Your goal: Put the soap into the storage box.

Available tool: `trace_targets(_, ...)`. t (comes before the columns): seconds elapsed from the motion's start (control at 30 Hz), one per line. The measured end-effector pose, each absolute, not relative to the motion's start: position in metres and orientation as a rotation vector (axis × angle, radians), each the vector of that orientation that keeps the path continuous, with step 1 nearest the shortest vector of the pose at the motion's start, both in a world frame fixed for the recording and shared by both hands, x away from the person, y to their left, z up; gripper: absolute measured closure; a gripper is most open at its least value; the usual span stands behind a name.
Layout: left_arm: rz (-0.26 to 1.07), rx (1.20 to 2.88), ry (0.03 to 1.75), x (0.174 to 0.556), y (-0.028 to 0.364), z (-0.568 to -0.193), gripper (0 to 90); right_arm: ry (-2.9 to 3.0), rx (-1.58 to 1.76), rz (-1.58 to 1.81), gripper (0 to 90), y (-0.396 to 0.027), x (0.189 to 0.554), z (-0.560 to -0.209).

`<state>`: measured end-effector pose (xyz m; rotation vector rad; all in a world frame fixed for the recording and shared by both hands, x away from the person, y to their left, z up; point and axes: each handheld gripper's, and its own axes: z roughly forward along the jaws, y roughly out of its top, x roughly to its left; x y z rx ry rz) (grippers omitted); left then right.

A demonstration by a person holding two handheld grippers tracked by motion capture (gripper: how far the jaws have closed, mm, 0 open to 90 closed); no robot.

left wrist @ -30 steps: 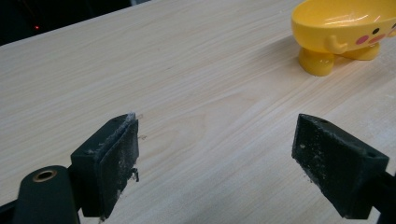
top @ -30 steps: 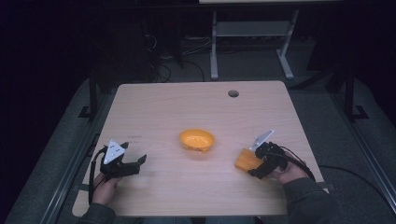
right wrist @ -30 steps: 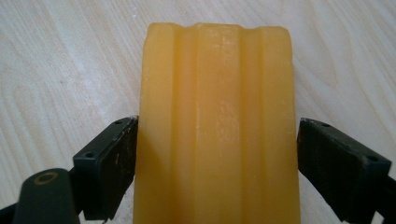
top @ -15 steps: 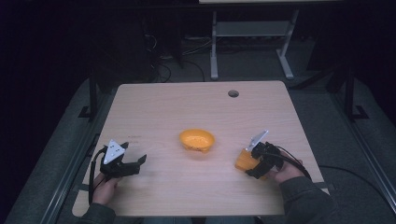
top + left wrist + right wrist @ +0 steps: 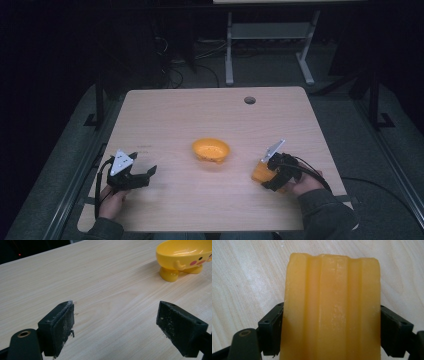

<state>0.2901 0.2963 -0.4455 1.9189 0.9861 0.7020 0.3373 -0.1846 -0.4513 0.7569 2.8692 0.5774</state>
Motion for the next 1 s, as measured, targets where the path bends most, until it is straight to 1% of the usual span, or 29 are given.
trace_targets(0.33, 0.701, 1.914, 0.991, 0.29, 0.297, -0.445, 14.0, 2.867, 0.722, 0.583, 20.2, -0.186, 0.336, -0.45)
trace_targets(0.67, 0.7, 1.903, 0.995, 0.29, 0.298, -0.445, 14.0, 2.848, 0.698, 0.649, 20.3, -0.183, 0.339, -0.434)
trace_targets(1.0, 0.7, 1.903, 0.998, 0.29, 0.298, -0.445, 14.0, 2.86, 0.671, 0.666, 20.3, -0.176, 0.347, -0.428)
